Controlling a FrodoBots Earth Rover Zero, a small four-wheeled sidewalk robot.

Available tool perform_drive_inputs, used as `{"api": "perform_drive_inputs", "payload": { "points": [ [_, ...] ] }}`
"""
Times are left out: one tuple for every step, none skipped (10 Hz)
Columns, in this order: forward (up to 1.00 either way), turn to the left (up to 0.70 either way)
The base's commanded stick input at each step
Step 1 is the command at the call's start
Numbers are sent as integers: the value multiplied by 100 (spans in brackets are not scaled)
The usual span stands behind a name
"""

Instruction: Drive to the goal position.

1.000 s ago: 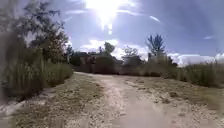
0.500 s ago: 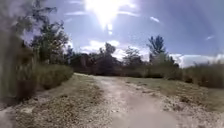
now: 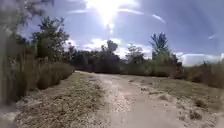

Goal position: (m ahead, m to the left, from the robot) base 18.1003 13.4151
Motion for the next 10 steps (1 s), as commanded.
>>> {"api": "perform_drive_inputs", "payload": {
  "points": [
    [70, -27],
    [70, 0],
    [70, 0],
    [70, 0],
    [70, 0],
    [70, 0],
    [70, 0],
    [70, 0],
    [70, -13],
    [70, -27]
  ]
}}
